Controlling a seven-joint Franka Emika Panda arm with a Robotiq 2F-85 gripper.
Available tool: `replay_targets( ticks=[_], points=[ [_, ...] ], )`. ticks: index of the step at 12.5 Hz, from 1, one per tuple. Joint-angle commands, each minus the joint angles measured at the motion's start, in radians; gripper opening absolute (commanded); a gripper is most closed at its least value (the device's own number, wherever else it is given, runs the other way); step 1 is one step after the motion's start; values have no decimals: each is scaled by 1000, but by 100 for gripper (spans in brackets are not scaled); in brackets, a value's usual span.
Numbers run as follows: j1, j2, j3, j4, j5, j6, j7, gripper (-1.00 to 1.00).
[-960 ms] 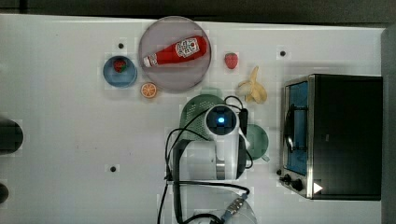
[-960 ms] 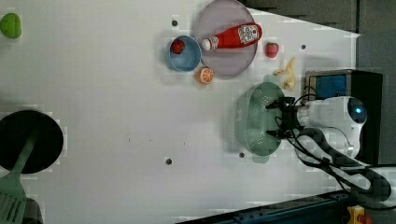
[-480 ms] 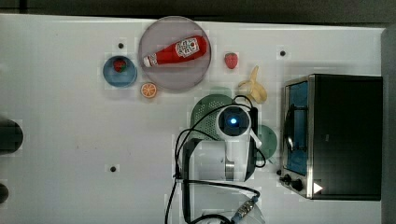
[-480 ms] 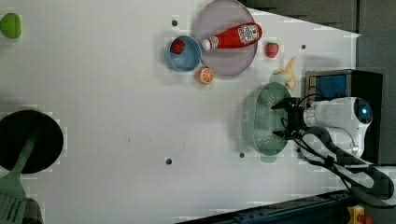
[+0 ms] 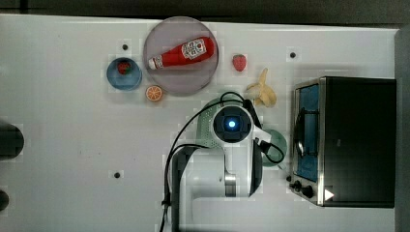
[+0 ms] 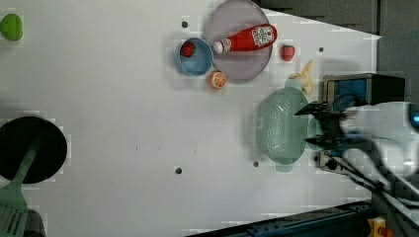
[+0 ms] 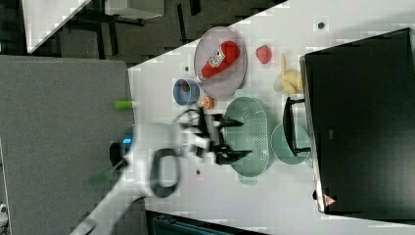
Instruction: Drag strainer left to right.
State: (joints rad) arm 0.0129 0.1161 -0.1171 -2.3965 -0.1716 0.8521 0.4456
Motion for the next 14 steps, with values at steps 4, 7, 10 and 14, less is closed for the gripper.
replay_targets(
  ticks=[4,7,10,14],
  points=[
    [10,-324,37,204,110,-454,-245,100],
    [10,-378,44,332,110,-632,-479,100],
    [10,-393,46,424,122,-766,-500,100],
    [10,-403,42,474,122,-809,-500,100]
  ],
)
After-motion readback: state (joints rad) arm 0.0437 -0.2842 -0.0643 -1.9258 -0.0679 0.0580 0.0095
